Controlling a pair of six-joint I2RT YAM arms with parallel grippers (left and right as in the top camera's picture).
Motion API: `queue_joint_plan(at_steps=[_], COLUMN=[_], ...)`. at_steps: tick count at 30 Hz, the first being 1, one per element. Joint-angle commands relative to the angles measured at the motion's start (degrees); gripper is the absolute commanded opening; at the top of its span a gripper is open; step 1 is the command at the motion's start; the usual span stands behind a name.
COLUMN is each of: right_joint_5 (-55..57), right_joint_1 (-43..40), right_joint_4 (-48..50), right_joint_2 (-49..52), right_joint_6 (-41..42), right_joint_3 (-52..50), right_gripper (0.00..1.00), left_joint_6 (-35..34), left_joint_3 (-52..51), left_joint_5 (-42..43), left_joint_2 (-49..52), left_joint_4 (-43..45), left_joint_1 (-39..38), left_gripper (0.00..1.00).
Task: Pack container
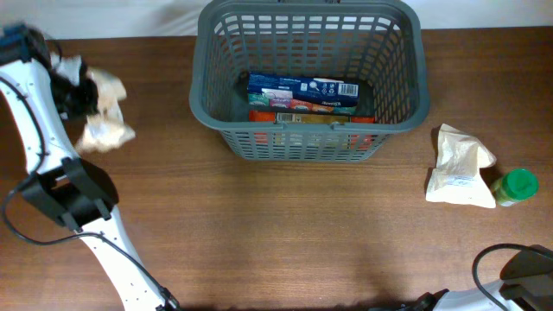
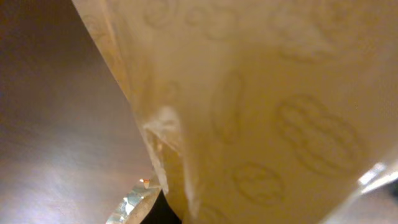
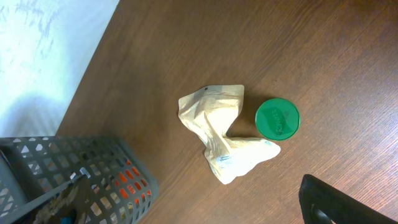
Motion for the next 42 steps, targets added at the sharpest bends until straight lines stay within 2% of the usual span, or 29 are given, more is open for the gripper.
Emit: queue_joint_plan(at_steps=[1, 5, 9, 12, 15, 17, 21, 28, 33, 34, 38, 41, 42], right_joint_5=[0.4, 0.4, 0.4, 0.4, 0.4, 0.4, 0.4, 0.4, 0.4, 0.4, 0.4, 0.4, 0.4], right_joint_1=[-0.3, -0.3, -0.3, -0.3, -0.3, -0.3, -0.3, -0.3, -0.3, -0.3, -0.3, -0.3, -0.3], right_joint_4=[0.0, 0.0, 0.0, 0.0, 0.0, 0.0, 0.0, 0.0, 0.0, 0.0, 0.0, 0.0, 0.0], right_joint_2=[0.3, 0.3, 0.3, 0.3, 0.3, 0.3, 0.3, 0.3, 0.3, 0.3, 0.3, 0.3, 0.3], right_joint_6=[-0.2, -0.2, -0.2, -0.2, -0.2, -0.2, -0.2, -0.2, -0.2, -0.2, -0.2, -0.2, -0.2], right_joint_3=[0.2, 0.2, 0.2, 0.2, 0.2, 0.2, 0.2, 0.2, 0.2, 0.2, 0.2, 0.2, 0.2], right_gripper=[0.99, 0.99, 0.99, 0.99, 0.99, 0.99, 0.99, 0.99, 0.99, 0.99, 0.99, 0.99, 0.99], left_joint_6=[0.5, 3.8, 10.8, 19.5, 31.2, 41.2, 47.4, 47.5, 44.6, 43.6, 38.9, 34.3, 29.1], left_joint_3=[12.6, 24.1, 23.8, 23.8, 23.8, 21.4, 13.2, -2.6, -6.1, -6.5, -6.9, -5.5, -3.3], left_joint_5=[0.7, -0.1, -0.1, -0.1, -0.1, -0.1, -0.1, -0.1, -0.7, -0.7, -1.6, -2.3, -4.7], left_joint_2=[-6.4, -10.1, -17.3, -20.2, -20.7, -19.9, -17.6, -11.2, -6.9, -6.2, -5.3, -5.4, -5.5], left_joint_4=[-0.3, 1.5, 8.8, 13.3, 14.5, 14.5, 15.0, 22.8, 23.5, 23.7, 23.6, 24.3, 24.3], left_joint_1=[-5.0, -11.2, -19.8, -27.0, -33.7, -40.8, -48.0, -54.4, -57.4, -57.7, -58.4, -58.2, -57.7], left_gripper=[0.02, 0.02, 0.02, 0.02, 0.02, 0.02, 0.02, 0.02, 0.02, 0.13, 0.44, 0.58, 0.61])
